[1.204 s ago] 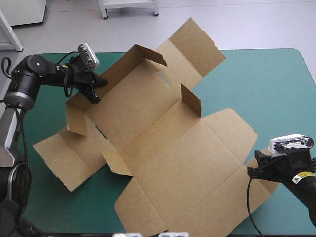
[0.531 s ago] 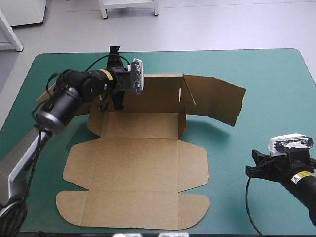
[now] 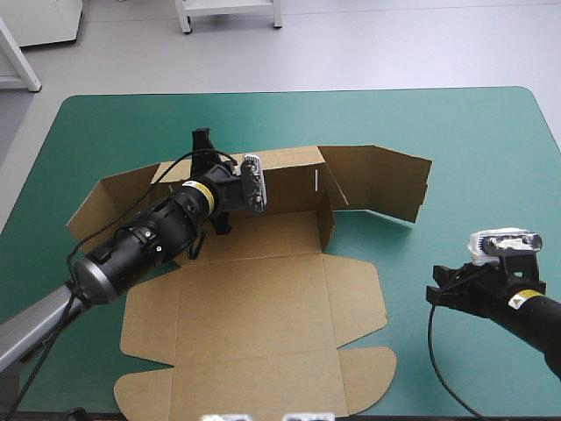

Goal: Fold the box

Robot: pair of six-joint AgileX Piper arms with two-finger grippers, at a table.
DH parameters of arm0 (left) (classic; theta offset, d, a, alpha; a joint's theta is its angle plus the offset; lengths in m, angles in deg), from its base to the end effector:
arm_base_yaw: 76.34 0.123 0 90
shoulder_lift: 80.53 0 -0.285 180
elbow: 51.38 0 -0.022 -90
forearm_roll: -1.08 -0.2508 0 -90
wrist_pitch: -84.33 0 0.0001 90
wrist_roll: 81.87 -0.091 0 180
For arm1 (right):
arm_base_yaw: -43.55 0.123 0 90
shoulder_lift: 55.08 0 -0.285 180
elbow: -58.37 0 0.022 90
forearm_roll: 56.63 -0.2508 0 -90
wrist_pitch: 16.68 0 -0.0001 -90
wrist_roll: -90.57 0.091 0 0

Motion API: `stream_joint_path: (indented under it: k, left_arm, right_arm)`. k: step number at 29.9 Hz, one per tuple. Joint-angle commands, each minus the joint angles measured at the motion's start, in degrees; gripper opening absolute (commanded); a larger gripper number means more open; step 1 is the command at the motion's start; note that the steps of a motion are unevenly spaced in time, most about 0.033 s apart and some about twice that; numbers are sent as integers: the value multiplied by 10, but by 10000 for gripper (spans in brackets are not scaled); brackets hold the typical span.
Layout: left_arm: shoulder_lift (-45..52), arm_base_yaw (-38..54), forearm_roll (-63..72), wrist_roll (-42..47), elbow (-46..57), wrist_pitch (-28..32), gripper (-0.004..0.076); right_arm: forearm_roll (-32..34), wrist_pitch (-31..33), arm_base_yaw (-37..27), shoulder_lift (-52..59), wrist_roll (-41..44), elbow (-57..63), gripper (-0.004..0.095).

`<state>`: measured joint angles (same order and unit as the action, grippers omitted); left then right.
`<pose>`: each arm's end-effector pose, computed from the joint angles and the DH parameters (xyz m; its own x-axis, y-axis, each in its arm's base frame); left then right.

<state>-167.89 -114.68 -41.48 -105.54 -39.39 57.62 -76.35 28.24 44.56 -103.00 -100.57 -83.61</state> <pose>0.2628 -0.1725 0.3457 0.1659 0.9513 -0.2598 0.5203 0.1394 0.8426 0.1257 0.0239 0.3184 -0.6410 0.0413 -0.7664 -0.1675 0.9670 0.1921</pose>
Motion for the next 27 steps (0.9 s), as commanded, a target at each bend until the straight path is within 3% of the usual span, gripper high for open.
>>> stream_joint_path:
  k: [1, 5, 8, 11, 19, 27]
  left_arm:
    - [22, -7, -45, 52, 3, 44, -9]
    - [21, -7, -232, 220, 42, 87, -8]
    - [20, -7, -408, 375, 76, 74, -8]
    - [24, -13, -502, 485, 108, 69, -8]
    - [24, -28, -537, 489, 123, 11, -8]
    - [24, -28, -546, 509, 123, 7, -8]
  right_arm:
    - [-10, -27, -4, -36, -4, -55, 486]
    - [-18, 9, -4, -86, 18, -96, 486]
    - [-76, 17, -4, -118, -12, -108, 486]
    - [-114, 4, -4, -142, -35, -109, 486]
    - [-114, 18, -4, -204, -64, -163, 486]
    - [-117, 45, -4, -307, -74, -350, 486]
